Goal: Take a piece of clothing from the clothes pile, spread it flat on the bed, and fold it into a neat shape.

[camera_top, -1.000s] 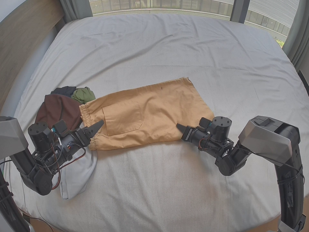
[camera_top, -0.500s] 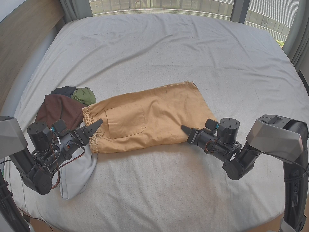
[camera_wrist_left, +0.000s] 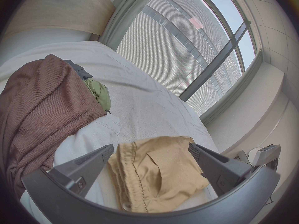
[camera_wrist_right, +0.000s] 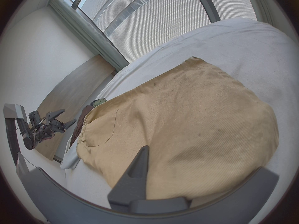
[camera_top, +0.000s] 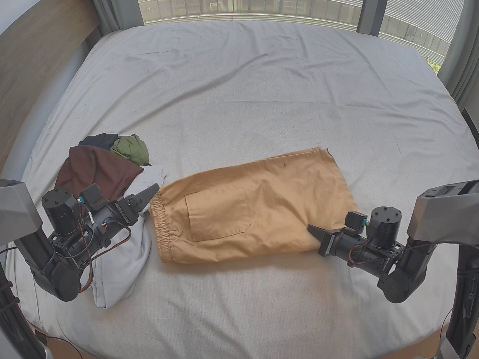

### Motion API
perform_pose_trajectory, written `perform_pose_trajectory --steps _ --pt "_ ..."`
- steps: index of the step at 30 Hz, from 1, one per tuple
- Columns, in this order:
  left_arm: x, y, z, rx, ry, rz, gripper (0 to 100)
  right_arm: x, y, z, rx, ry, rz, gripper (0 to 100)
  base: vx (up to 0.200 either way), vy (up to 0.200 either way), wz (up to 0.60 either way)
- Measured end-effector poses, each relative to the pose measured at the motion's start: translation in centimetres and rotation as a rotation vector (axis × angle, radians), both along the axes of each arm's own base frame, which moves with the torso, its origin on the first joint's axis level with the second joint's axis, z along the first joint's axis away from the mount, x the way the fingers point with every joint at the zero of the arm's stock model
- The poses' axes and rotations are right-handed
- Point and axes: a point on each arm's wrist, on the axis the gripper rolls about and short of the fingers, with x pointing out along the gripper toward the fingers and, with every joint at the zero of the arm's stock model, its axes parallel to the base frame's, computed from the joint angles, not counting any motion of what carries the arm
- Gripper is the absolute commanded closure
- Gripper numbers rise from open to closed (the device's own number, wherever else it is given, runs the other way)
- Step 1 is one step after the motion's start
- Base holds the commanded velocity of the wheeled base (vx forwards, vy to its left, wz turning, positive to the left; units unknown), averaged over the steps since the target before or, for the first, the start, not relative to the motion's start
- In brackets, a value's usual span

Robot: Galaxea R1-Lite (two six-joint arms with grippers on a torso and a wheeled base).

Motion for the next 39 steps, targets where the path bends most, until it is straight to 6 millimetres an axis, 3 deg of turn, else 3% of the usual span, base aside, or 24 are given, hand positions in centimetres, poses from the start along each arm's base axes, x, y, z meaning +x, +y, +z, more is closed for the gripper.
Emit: perform_pose_trajectory --steps 8,18,19,27,39 --pt "-0.1 -0.1 -0.2 0.002 0.007 -0.004 0 -1.6 -1.9 -0.3 -0.043 0.025 -0.027 100 0.0 0.0 0.0" --pt "-0.2 -0.3 -0.4 0.004 0.016 -0.01 0 -1.9 -1.7 -0.6 -0.059 0.034 -0.014 100 0.0 0.0 0.0" --pt "-0.2 -0.3 -0.4 0.004 0.018 -0.012 0 -1.9 -1.6 -0.7 -0.061 0.036 -0.011 0 0.0 0.0 0.0" --pt "-0.3 -0.7 -0.8 0.008 0.031 -0.024 0 -2.7 -1.4 -1.4 -0.078 0.075 0.009 0 0.0 0.0 0.0" --pt "-0.3 -0.8 -1.6 0.012 0.062 -0.029 0 -7.7 1.0 -3.3 -0.15 0.216 0.181 0 0.0 0.0 0.0"
